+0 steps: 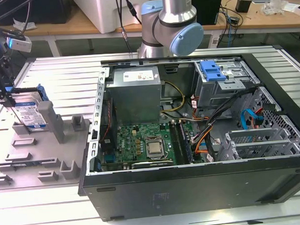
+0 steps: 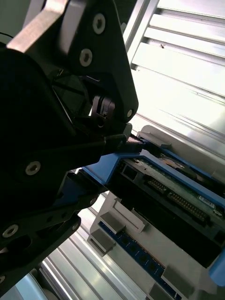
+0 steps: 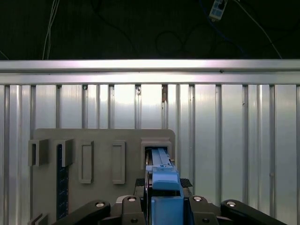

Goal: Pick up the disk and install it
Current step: 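Pick up the disk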

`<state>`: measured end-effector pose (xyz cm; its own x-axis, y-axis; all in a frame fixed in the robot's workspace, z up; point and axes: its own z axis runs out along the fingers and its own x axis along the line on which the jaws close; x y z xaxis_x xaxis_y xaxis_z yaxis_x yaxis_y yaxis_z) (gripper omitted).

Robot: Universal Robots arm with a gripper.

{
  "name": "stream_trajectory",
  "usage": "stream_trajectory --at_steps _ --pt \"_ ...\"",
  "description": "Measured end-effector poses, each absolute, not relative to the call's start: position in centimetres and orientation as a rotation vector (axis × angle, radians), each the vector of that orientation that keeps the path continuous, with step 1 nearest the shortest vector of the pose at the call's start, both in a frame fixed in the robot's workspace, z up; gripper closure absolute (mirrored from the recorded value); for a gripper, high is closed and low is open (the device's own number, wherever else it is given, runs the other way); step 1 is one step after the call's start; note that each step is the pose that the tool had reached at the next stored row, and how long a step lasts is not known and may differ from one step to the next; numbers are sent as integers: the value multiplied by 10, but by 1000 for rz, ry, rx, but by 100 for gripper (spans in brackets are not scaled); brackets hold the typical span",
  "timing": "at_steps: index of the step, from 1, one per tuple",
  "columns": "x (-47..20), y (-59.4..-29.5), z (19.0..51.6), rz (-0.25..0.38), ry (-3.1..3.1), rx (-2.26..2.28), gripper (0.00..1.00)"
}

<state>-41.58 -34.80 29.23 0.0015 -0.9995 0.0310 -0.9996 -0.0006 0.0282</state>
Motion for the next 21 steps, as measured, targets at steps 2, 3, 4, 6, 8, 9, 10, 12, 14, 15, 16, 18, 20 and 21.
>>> stream_trajectory --at_steps 2,3,4,6,8,9,10,12,14,15,16,18,20,21 --pt "-416 -348 293 10 -2188 2190 63" --pt "-416 -348 294 12 -2187 2189 63" --pt "-416 -348 296 14 -2185 2188 63" --pt "-416 -348 297 18 -2184 2186 63" --pt "-416 -348 298 21 -2182 2184 63" --pt "-416 -348 298 23 -2182 2184 63" --pt "-416 -348 299 24 -2181 2183 63" --pt "-416 -348 299 27 -2181 2183 63" --pt "-416 -348 299 28 -2181 2183 63" --pt "-416 -348 299 29 -2182 2183 63" --pt "-416 -348 299 30 -2182 2184 63" --pt "-416 -348 299 33 -2185 2186 63" --pt "-416 -348 299 34 -2190 2191 63" --pt "-416 -348 299 35 -2191 2192 63"
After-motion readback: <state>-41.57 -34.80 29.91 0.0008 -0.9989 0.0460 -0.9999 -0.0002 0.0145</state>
